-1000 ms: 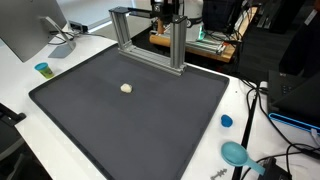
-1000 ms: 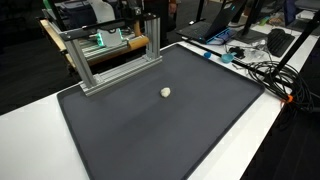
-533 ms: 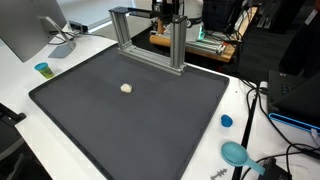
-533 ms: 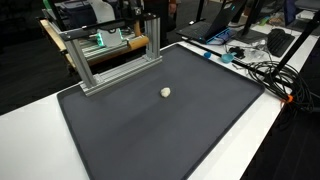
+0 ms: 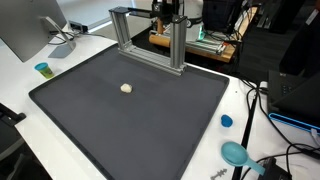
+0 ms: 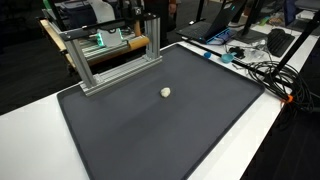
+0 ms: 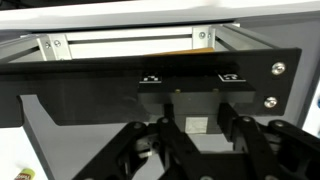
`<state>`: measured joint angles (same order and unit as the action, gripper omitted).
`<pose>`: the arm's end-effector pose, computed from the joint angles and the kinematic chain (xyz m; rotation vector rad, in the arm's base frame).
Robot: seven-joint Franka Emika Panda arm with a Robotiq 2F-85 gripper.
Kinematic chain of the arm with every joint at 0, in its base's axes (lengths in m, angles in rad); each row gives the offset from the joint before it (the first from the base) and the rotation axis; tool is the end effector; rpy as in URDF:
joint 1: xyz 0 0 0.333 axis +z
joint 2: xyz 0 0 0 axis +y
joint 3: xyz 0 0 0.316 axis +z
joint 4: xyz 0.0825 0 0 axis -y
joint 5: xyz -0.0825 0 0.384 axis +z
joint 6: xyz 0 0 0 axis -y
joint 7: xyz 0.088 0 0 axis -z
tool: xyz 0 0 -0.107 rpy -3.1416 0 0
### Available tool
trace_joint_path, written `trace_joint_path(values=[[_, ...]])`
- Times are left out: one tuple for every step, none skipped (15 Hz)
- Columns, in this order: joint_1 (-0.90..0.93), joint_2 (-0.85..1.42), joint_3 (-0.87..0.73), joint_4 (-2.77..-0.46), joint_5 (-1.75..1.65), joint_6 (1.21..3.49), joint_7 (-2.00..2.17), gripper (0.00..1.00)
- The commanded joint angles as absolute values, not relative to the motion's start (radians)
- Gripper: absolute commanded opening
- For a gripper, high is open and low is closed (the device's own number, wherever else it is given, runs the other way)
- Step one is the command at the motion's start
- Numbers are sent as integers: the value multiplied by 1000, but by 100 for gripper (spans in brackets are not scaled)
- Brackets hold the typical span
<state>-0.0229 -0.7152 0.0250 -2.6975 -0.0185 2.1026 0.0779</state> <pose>0.3402 -0.0003 0.4520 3.1054 -0.1126 0.1886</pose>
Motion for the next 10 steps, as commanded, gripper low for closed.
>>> trace_joint_path(values=[[-28,-704,28,-2677,-10,2147,103,21],[-31,-682,35,-2659,-15,2172,113,21],[-32,-663,39,-2643,-17,2196,122,21],[-35,-635,49,-2627,-22,2240,136,21],[-39,-594,66,-2601,-31,2283,158,21],[-43,-556,82,-2576,-41,2315,180,21],[-54,-500,108,-2537,-63,2348,211,21],[-68,-452,133,-2502,-92,2375,242,21],[-87,-384,164,-2449,-134,2386,285,21],[-99,-325,185,-2399,-170,2384,322,21]])
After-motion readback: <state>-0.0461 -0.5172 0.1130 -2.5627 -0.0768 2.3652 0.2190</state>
